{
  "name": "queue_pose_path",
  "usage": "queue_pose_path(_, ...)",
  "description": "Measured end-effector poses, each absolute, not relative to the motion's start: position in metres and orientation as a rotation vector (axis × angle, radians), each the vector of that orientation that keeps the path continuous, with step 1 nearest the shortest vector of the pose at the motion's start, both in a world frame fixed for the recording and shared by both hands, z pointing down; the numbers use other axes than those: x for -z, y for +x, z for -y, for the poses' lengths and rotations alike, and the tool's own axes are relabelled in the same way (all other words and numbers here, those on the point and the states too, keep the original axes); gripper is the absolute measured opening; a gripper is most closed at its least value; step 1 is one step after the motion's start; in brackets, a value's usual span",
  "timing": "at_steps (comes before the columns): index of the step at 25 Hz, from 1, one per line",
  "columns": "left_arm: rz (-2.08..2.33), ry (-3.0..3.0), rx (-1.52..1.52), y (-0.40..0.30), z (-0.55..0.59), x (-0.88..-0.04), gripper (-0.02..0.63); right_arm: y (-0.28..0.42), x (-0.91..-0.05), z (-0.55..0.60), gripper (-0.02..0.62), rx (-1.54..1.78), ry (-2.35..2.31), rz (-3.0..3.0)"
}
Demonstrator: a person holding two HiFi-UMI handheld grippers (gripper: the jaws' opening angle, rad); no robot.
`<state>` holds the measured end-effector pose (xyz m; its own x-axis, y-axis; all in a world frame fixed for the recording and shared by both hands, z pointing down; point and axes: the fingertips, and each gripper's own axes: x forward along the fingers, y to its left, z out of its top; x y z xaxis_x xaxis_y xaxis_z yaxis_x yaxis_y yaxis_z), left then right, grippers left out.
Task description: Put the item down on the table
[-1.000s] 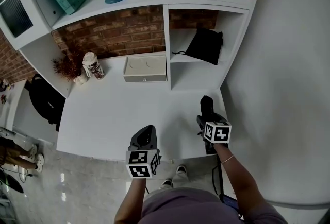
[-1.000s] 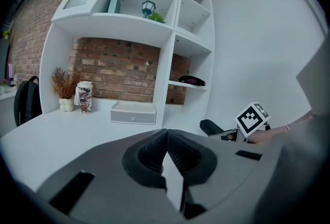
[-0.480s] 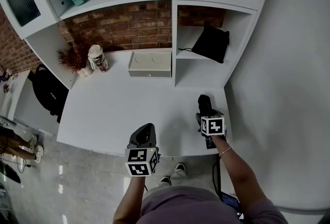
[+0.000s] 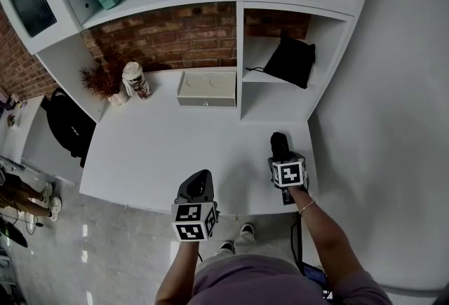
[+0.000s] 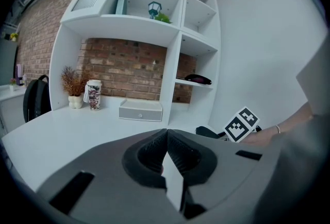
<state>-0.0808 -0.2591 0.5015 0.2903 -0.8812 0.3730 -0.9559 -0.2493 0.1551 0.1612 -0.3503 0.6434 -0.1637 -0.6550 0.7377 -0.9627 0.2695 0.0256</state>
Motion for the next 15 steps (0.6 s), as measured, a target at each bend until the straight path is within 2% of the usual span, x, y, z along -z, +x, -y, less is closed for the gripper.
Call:
queue_pose_path(13, 1.640, 2.224, -0.302, -0.0750, 0.2649, -0.5042, 0.000, 0.1609, -0.6455, 0.3480, 0.344, -0.608, 1.463, 1.928)
queue_pose_path(15, 1.638, 2.228, -0.301, -0.0744, 0.2653, -0.5033, 0.000, 0.1600, -0.6444, 0.3467, 0.362, -0.616, 1.462, 1.950)
